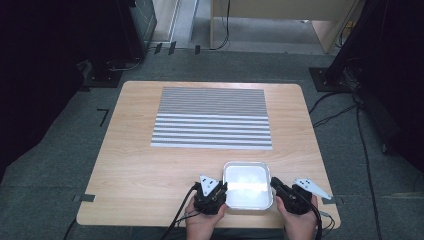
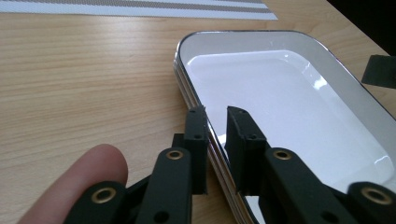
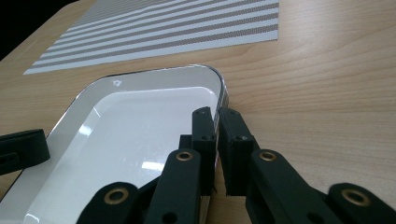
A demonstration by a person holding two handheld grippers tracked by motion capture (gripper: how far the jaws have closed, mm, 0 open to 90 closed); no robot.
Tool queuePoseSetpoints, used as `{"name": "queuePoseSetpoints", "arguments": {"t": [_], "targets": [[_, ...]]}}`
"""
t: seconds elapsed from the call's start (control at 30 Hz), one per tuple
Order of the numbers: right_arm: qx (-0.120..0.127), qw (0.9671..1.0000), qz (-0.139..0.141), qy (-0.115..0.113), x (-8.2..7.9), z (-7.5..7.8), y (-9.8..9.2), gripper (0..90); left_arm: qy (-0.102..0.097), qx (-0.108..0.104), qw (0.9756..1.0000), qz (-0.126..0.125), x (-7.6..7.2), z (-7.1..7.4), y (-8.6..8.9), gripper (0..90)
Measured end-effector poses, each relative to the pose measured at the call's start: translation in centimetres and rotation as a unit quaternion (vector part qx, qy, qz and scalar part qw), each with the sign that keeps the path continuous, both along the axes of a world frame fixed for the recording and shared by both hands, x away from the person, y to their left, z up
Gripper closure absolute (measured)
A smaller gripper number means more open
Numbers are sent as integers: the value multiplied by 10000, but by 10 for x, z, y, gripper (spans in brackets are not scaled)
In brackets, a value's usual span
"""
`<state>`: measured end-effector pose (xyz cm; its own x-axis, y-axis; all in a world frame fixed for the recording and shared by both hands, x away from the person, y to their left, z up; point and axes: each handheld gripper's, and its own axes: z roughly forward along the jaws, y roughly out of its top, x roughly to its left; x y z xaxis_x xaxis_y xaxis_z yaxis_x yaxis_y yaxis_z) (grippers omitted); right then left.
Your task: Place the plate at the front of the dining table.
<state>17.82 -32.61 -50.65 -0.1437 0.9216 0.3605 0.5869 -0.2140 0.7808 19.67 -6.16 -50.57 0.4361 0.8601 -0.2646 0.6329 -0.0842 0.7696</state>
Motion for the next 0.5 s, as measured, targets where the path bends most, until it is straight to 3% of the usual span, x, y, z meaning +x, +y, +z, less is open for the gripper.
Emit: {"name": "queuePoseSetpoints", "arguments": {"t": [0.4, 0.5], "targets": [[-76, 9998, -146, 96, 1, -3, 8, 879, -76, 30, 10000, 35, -1, -1, -1, 823], [98, 9997, -163, 154, 1, -4, 5, 884, -87, 28, 9999, 50, -1, -1, -1, 826]]}}
